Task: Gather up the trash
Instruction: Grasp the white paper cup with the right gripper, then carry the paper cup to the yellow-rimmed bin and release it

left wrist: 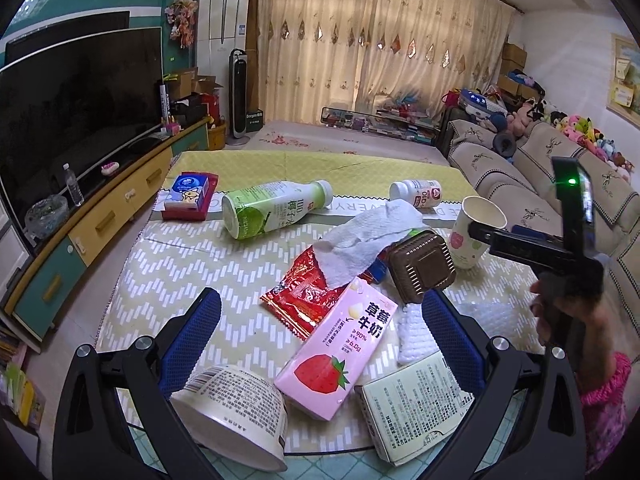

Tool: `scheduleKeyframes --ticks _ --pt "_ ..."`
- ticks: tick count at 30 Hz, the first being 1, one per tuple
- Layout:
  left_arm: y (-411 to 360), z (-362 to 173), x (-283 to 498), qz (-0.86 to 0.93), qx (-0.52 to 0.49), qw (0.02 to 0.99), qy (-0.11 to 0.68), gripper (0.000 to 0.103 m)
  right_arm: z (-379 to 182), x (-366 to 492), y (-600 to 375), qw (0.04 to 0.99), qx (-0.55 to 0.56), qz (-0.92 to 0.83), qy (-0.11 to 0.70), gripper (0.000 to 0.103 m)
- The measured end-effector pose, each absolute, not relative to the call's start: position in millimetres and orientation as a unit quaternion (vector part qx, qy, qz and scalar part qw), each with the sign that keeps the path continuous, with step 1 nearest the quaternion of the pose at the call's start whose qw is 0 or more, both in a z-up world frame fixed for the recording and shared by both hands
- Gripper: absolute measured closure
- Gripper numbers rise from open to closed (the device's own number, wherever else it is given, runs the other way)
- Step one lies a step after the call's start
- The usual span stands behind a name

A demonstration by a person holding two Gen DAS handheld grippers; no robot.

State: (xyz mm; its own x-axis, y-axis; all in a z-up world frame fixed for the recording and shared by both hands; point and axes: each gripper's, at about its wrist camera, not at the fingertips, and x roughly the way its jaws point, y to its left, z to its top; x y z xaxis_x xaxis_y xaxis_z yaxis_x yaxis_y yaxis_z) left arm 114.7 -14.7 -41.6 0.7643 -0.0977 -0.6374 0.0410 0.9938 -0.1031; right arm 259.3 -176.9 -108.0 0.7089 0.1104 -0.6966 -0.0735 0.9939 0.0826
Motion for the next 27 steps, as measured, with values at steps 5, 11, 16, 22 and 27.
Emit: scheduleKeyframes --ticks 5,11,16,22,27 --pt "-12.6 -48.5 117.9 -0.042 -0.046 0.936 0.345 0.004 -115.3 273.7 -169.3 0.919 0.018 0.065 0.388 0.006" --pt "-10.3 -55.5 116.9 -0.041 -0.052 0.934 0.351 0.004 -122.2 282.3 -162.1 0.916 0.012 0.078 0.393 0.036" --pt "-8.7 -57.2 117.2 -0.041 -0.053 0.933 0.353 0.004 -119.0 278.0 -169.6 0.916 0.042 0.089 0.389 0.040" --pt "-18.2 -55.1 115.8 -0.050 -0.043 0.934 0.351 0.004 -101.9 258.8 -182.1 0.924 0.056 0.089 0.369 0.041" --pt "-29.3 -51.0 113.8 -0.059 -0.034 0.935 0.348 0.004 -88.8 235.0 -215.4 0.931 0.071 0.064 0.351 0.041"
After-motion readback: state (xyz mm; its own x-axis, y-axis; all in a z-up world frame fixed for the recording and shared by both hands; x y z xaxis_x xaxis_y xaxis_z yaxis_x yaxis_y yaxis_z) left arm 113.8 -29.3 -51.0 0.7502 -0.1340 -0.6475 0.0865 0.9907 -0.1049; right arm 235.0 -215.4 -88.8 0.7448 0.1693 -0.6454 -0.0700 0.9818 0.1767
